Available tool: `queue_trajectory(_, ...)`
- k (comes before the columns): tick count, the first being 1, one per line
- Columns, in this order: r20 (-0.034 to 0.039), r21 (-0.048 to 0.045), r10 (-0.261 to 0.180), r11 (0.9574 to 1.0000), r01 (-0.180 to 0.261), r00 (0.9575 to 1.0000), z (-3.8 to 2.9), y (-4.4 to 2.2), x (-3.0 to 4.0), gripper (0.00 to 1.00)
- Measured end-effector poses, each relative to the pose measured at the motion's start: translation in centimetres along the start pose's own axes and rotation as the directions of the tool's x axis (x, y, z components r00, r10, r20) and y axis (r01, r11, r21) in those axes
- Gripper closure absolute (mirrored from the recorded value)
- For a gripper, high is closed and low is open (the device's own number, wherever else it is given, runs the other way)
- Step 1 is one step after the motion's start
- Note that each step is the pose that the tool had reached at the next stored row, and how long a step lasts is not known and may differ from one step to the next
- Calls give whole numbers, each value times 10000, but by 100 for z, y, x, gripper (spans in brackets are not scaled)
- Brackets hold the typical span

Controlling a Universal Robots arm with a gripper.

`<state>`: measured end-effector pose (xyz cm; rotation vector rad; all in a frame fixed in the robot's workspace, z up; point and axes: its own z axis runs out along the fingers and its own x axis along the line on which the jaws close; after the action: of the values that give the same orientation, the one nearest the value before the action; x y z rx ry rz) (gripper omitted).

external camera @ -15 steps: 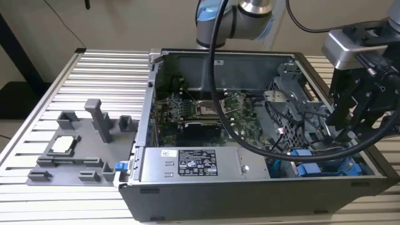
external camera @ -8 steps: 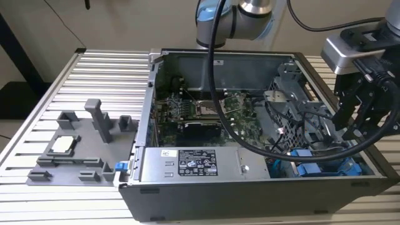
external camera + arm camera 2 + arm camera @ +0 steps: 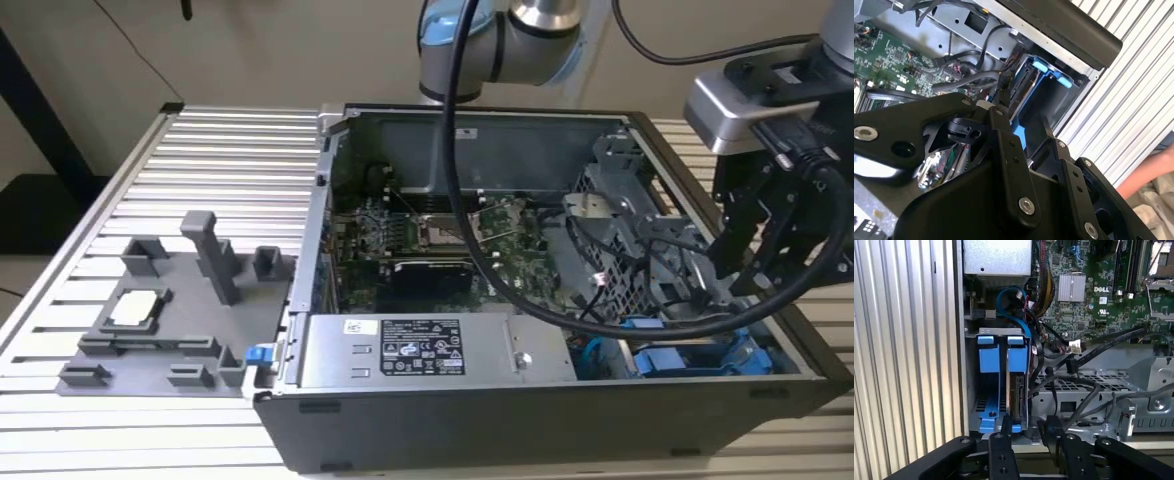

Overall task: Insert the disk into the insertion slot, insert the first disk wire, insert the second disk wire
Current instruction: 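Insert the first disk wire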

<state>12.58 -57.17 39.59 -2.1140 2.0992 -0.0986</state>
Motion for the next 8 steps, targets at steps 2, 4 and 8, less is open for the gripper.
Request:
queue_trajectory(2, 1, 33, -1, 10000, 1, 10000, 1, 2, -5, 59)
queue_trajectory(4, 2, 131, -8, 9999, 8, 10000, -1, 6, -10, 59)
queue_trajectory(8, 2, 422, -35, 9991, 35, 10000, 2, 27, -62, 59)
